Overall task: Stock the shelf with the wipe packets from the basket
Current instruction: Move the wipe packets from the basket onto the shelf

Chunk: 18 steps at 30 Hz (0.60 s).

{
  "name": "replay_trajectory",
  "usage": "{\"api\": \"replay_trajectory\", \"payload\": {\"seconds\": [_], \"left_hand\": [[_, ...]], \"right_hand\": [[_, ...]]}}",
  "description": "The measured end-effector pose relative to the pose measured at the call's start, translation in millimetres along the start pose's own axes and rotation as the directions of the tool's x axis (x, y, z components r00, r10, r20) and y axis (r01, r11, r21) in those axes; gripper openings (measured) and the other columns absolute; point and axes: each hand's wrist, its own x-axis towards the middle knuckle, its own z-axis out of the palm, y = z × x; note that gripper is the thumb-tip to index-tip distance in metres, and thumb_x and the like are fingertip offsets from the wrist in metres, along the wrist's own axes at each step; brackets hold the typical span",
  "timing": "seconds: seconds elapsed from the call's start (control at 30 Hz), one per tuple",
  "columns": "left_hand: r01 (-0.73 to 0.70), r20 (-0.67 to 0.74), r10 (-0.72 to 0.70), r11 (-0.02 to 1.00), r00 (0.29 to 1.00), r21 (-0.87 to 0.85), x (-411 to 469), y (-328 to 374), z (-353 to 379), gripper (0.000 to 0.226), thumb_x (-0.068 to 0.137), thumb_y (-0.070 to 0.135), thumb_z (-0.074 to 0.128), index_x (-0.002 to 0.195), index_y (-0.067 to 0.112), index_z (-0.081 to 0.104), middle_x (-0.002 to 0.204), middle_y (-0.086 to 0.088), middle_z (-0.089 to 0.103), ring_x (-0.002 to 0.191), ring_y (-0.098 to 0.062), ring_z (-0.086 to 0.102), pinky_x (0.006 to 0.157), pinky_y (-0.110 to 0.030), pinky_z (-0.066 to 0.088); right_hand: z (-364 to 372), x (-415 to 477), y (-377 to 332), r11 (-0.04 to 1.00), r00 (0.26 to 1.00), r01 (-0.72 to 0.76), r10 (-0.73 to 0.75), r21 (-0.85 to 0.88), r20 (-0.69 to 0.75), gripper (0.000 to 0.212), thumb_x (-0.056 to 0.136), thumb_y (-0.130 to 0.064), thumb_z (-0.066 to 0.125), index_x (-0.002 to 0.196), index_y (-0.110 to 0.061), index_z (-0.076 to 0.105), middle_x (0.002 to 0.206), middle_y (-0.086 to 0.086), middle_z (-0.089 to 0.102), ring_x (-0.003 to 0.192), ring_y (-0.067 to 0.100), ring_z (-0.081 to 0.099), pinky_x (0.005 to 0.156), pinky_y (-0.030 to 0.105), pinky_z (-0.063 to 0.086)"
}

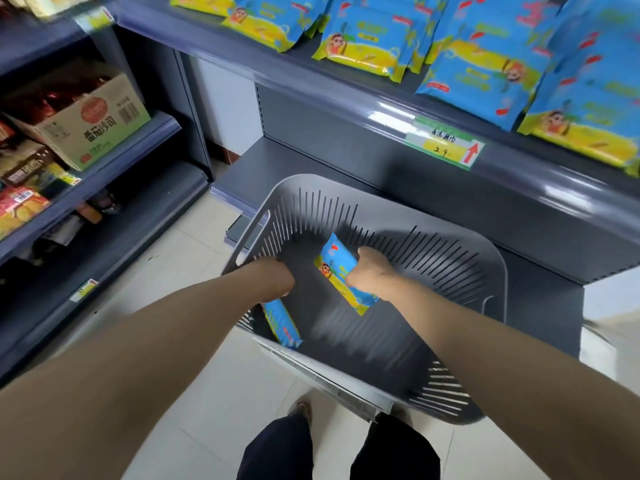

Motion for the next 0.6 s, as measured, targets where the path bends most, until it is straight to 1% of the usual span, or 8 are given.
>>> {"api": "replay_trajectory", "payload": {"seconds": [0.07, 0.17, 0.27, 0.33, 0.4, 0.47, 0.53, 0.6], "left_hand": [[-0.001, -0.052, 0.0, 1.0, 0.999, -0.015, -4.5, 0.8, -16.7, 0.029, 0.084, 0.005, 0.055, 0.109, 0.014, 0.064, 0.116, -0.009, 0.056, 0.11, -0.03, 0.05, 0.085, -0.036, 0.045], [0.008, -0.175, -0.015, 0.999, 0.984, -0.042, -20.8, -6.0, -54.4, 0.021, 0.085, 0.013, 0.055, 0.104, 0.016, 0.065, 0.115, -0.008, 0.05, 0.112, -0.029, 0.045, 0.083, -0.037, 0.045], [0.004, -0.185, -0.029, 0.991, 0.982, -0.131, -41.1, -12.8, -100.0, 0.026, 0.08, 0.018, 0.059, 0.105, 0.011, 0.065, 0.11, -0.01, 0.059, 0.108, -0.03, 0.052, 0.085, -0.036, 0.048], [0.006, -0.199, -0.05, 0.976, 0.979, -0.218, -58.0, -12.6, -133.1, 0.028, 0.08, 0.018, 0.059, 0.106, 0.008, 0.064, 0.105, -0.01, 0.062, 0.097, -0.028, 0.055, 0.079, -0.033, 0.047], [-0.018, -0.263, -0.059, 0.96, 0.963, -0.279, -76.3, -10.7, -166.2, 0.025, 0.08, 0.019, 0.058, 0.103, 0.009, 0.065, 0.095, -0.005, 0.062, 0.084, -0.024, 0.053, 0.068, -0.028, 0.04], [-0.059, -0.339, -0.066, 0.936, 0.938, -0.346, -91.4, -9.4, -197.8, 0.022, 0.08, 0.02, 0.06, 0.099, 0.011, 0.066, 0.087, -0.002, 0.057, 0.077, -0.022, 0.051, 0.061, -0.025, 0.035], [-0.111, -0.398, -0.062, 0.911, 0.915, -0.398, -102.0, -8.7, -227.6, 0.014, 0.08, 0.024, 0.063, 0.089, 0.012, 0.065, 0.083, -0.002, 0.054, 0.074, -0.02, 0.05, 0.058, -0.026, 0.032], [-0.163, -0.459, -0.056, 0.891, 0.887, -0.423, -108.8, -6.2, -256.3, 0.013, 0.082, 0.027, 0.064, 0.086, 0.015, 0.064, 0.089, -0.004, 0.058, 0.078, -0.02, 0.052, 0.06, -0.027, 0.035]], "right_hand": [[-16.8, -8.2, 3.8, 1.0, 1.0, 0.024, -0.024, -0.004, -0.014, 0.02, 0.079, -0.011, 0.059, 0.093, -0.012, 0.045, 0.099, 0.01, 0.054, 0.091, 0.027, 0.056, 0.067, 0.028, 0.042], [-47.0, -23.5, 6.3, 0.998, 0.997, 0.06, -0.059, 0.027, -0.057, 0.02, 0.078, -0.01, 0.061, 0.089, -0.01, 0.044, 0.097, 0.01, 0.052, 0.093, 0.028, 0.058, 0.066, 0.027, 0.042], [-85.3, -44.5, 7.8, 0.996, 0.988, 0.089, -0.084, 0.031, -0.132, 0.019, 0.076, -0.008, 0.06, 0.076, -0.01, 0.041, 0.087, 0.007, 0.052, 0.08, 0.026, 0.054, 0.062, 0.026, 0.038], [-116.3, -62.7, 9.4, 0.994, 0.982, 0.101, -0.095, 0.032, -0.162, 0.017, 0.075, -0.007, 0.06, 0.078, -0.009, 0.043, 0.08, 0.006, 0.051, 0.071, 0.024, 0.05, 0.057, 0.026, 0.037], [-150.2, -83.4, 12.4, 0.993, 0.978, 0.114, -0.107, 0.032, -0.178, 0.019, 0.074, -0.008, 0.063, 0.078, -0.009, 0.044, 0.073, 0.003, 0.047, 0.062, 0.018, 0.046, 0.049, 0.024, 0.033], [-184.4, -104.7, 16.1, 0.992, 0.975, 0.128, -0.124, 0.01, -0.186, 0.023, 0.073, -0.01, 0.067, 0.072, -0.01, 0.044, 0.068, 0.002, 0.044, 0.057, 0.014, 0.043, 0.045, 0.024, 0.029], [-216.6, -124.4, 20.2, 0.988, 0.969, 0.145, -0.152, -0.05, -0.194, 0.024, 0.073, -0.013, 0.071, 0.072, -0.009, 0.047, 0.067, 0.003, 0.044, 0.056, 0.016, 0.042, 0.046, 0.025, 0.027], [-247.1, -142.6, 25.2, 0.983, 0.959, 0.143, -0.166, -0.115, -0.23, 0.025, 0.074, -0.019, 0.073, 0.076, -0.008, 0.051, 0.071, 0.005, 0.044, 0.062, 0.02, 0.043, 0.049, 0.027, 0.026]]}}
